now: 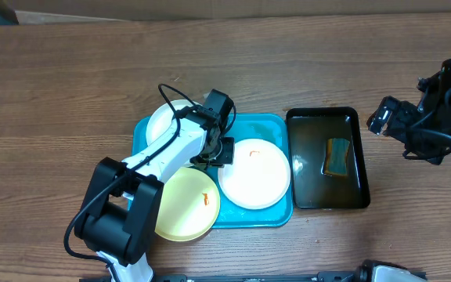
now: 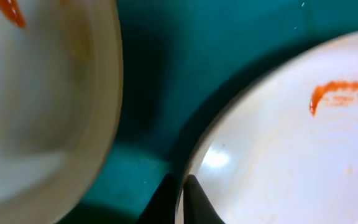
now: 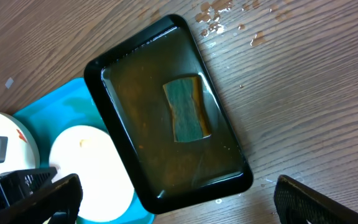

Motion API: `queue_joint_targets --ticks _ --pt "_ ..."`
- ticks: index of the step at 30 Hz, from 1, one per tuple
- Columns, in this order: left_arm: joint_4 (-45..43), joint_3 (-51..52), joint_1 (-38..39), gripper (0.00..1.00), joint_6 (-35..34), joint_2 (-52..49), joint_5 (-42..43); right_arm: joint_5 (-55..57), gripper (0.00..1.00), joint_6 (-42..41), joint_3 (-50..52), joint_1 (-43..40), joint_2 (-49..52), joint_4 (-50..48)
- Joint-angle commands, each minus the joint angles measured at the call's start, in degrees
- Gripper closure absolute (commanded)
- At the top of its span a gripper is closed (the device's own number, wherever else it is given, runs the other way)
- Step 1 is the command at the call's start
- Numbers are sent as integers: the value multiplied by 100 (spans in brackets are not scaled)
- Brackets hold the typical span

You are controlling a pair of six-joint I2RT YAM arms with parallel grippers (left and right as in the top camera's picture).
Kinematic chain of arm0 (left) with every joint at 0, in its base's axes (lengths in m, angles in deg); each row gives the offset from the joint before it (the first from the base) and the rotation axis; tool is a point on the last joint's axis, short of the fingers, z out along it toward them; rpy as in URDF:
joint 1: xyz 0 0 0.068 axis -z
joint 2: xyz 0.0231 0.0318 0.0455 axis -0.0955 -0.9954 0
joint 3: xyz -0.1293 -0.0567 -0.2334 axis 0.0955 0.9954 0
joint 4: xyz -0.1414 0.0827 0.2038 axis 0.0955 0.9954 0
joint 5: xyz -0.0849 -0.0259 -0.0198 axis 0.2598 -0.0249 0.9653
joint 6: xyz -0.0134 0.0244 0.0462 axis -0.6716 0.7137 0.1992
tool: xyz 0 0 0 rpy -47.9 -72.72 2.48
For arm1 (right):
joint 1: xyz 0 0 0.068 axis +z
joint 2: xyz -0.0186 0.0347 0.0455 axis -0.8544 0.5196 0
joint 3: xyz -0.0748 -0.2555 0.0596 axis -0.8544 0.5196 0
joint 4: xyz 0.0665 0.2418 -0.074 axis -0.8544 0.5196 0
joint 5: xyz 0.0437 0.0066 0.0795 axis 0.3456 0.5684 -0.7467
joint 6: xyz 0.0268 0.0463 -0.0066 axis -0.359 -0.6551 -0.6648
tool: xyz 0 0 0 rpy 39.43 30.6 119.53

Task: Clean dirty plates on tray and stack at the side
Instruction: 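Move the left gripper to the rim of the right white plate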

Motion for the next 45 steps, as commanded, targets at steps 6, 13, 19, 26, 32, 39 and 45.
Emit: queue_joint_targets --ticks 6,13,19,26,32,39,45 --pt "-444 -11 13 95 957 -63 -754 -24 0 -26 15 2 7 -31" --pt "-203 -564 13 61 1174 -61 -723 -24 0 -26 15 2 7 -31" --pt "1211 -1716 50 55 557 -61 -455 -24 0 -26 15 2 7 -31" --pt "1738 -1963 304 13 -951 -72 1591 -24 0 -26 15 2 7 -31" --pt "1825 -1853 603 96 -1644 -72 1609 -24 0 -26 15 2 7 -31" --pt "1897 -1386 1615 88 -3906 -72 -173 -24 0 -26 15 2 7 -31" --pt "1897 -1200 2107 64 -4378 -72 -1106 -24 0 -26 15 2 7 -31"
